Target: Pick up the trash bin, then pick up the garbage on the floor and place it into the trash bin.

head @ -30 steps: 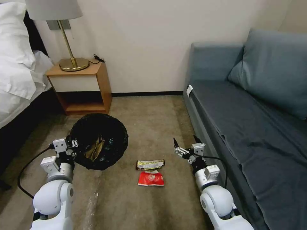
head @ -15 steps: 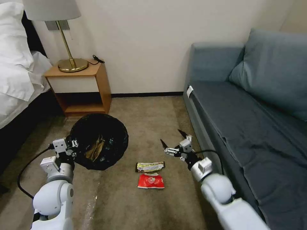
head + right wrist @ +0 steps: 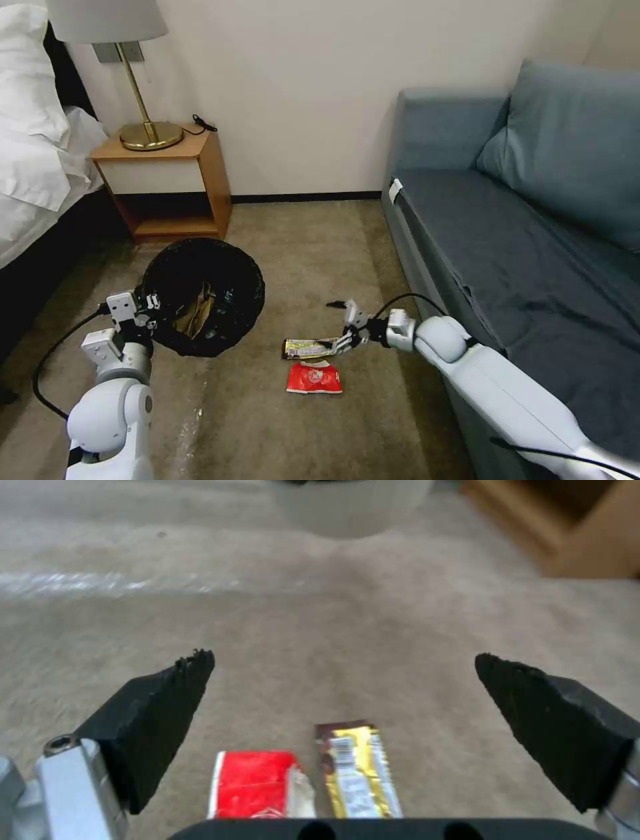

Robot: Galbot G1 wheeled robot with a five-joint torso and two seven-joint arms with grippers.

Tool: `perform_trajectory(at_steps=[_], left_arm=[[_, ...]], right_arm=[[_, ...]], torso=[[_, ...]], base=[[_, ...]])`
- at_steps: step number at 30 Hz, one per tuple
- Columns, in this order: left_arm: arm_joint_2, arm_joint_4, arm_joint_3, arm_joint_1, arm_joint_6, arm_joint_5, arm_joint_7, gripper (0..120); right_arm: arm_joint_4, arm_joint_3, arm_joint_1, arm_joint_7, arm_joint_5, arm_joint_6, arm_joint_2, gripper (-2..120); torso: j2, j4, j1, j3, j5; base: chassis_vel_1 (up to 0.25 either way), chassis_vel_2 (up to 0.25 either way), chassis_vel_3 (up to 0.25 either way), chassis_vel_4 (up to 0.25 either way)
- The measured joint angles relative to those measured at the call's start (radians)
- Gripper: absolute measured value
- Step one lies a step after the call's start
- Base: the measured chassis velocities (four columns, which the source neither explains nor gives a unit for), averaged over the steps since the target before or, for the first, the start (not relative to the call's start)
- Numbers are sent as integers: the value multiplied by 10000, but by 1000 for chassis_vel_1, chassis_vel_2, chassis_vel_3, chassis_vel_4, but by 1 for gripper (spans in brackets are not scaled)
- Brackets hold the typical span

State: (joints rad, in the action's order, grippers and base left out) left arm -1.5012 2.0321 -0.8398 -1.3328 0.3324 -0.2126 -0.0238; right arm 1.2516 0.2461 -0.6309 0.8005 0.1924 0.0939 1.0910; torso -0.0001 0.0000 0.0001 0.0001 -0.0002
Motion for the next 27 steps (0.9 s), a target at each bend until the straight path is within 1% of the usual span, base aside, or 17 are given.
perform_trajectory(at_steps=[2, 3, 4, 5, 7, 8, 11, 13, 17, 27], left_arm=[[-8, 53, -8, -38, 9, -4, 0, 4], [-8, 53, -8, -38, 9, -4, 0, 4], [-42, 96, -49, -50, 9, -10, 1, 4], [-42, 96, -49, -50, 9, -10, 1, 4], [-68, 117, -94, -92, 10, -13, -2, 4], [-68, 117, -94, -92, 10, -13, -2, 4], [-52, 126, -125, -146, 10, -26, -2, 4], [-52, 127, -125, -145, 11, -26, -2, 4], [-63, 128, -88, -116, 11, -26, -2, 4], [-69, 79, -54, -99, 7, -31, -7, 4]], right_arm=[[-604, 133, 220, 364, -192, 41, 441, 100], [-604, 133, 220, 364, -192, 41, 441, 100], [-1010, 109, 303, 611, -406, -12, 760, 100], [-1010, 109, 303, 611, -406, -12, 760, 100], [-1650, -85, 323, 975, -786, -42, 1173, 100], [-1650, -85, 323, 975, -786, -42, 1173, 100], [-2502, -465, 281, 1570, -1326, 300, 1559, 100], [-2620, -505, 270, 1609, -1380, 388, 1617, 100], [-3223, -790, 193, 1677, -1567, 583, 1990, 100], [-4010, -1059, 165, 1662, -1801, 892, 2280, 100]], torso=[[0, 2, 0, 0, 2], [0, 2, 0, 0, 2], [0, 2, 0, 0, 1], [0, 2, 0, 0, 1], [0, 2, 0, 0, 2], [0, 2, 0, 0, 2], [0, -1, 0, 0, 0], [0, -1, 0, 0, 0], [0, 0, 0, 0, 3], [1, 0, -1, -1, 0]], base=[[0, 0, 0, 0], [0, 0, 0, 0], [0, 0, 0, 0], [0, 0, 0, 0], [0, 0, 0, 0], [0, 0, 0, 0], [0, 0, 0, 0], [0, 0, 0, 0], [0, 0, 0, 0], [0, 0, 0, 0]])
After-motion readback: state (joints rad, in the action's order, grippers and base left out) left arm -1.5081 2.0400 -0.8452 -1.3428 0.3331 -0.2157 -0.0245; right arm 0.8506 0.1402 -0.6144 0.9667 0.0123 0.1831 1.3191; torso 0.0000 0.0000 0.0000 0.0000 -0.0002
